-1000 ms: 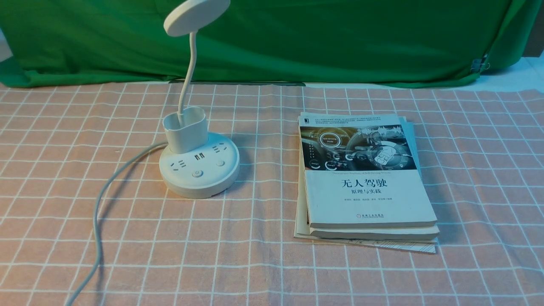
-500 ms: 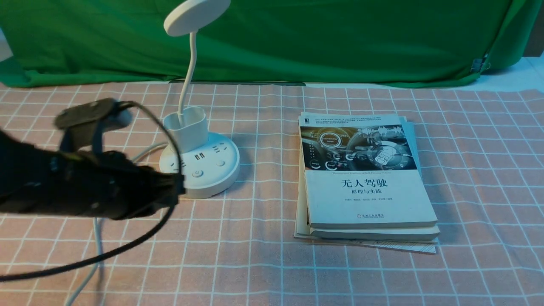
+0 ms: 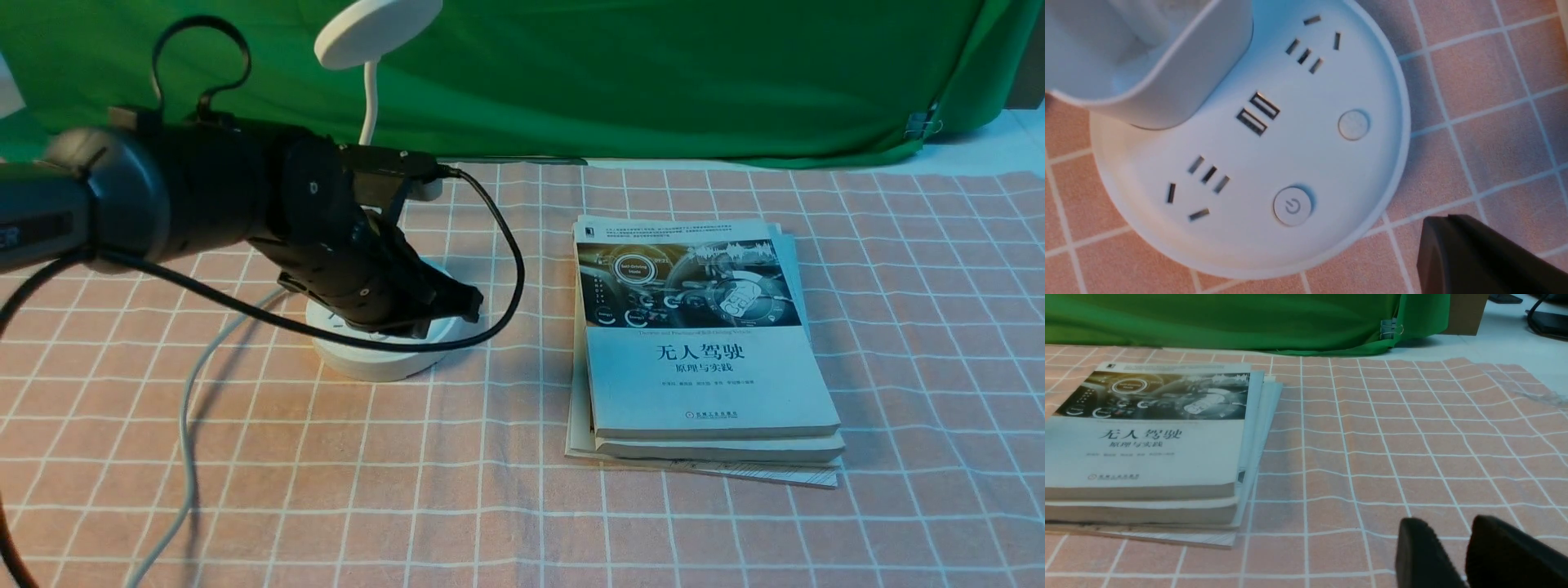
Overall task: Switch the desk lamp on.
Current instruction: Use the left arm to press the button switch on the lamp holder
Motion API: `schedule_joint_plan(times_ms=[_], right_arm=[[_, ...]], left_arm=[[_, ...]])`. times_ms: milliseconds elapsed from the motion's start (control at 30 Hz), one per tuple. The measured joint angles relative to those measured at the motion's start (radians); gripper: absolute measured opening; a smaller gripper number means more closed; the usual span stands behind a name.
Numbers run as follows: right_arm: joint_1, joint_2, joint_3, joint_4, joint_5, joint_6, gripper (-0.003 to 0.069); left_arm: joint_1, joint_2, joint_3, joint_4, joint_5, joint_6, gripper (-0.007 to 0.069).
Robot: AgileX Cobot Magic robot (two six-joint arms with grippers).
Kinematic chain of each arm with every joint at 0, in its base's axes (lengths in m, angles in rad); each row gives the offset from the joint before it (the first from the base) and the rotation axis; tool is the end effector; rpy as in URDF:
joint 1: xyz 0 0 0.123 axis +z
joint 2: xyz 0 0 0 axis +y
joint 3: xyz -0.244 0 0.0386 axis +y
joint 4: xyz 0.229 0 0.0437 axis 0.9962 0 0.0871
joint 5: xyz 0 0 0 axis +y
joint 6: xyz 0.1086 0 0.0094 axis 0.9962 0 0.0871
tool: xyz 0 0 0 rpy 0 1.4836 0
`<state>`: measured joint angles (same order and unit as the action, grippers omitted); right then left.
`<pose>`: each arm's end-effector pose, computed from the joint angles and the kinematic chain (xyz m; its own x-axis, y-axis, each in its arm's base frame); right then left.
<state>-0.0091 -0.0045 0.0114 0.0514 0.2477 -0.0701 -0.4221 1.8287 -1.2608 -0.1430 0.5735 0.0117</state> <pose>0.0926 0.0005 0.1844 -0.1662 -0.0188 -0.9859 -0.0067 0.9998 -0.0179 0.3342 -0.1593 0.1685 -0.8345 0.2563 -0.4878 0.3552 0.9270 -0.1207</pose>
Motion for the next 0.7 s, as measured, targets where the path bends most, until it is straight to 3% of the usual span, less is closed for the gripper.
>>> schedule_joint_plan(times_ms=[367, 700], right_arm=[[0.0, 0.0, 0.0, 0.0, 0.0, 0.0, 0.024], [0.0, 0.0, 0.0, 0.0, 0.0, 0.0, 0.024]], left_arm=[[0.002, 0.005, -0.012, 0.09, -0.095, -0.026, 0.0002], [0.038, 0.005, -0.012, 0.086, -0.164, -0.038, 0.0002]])
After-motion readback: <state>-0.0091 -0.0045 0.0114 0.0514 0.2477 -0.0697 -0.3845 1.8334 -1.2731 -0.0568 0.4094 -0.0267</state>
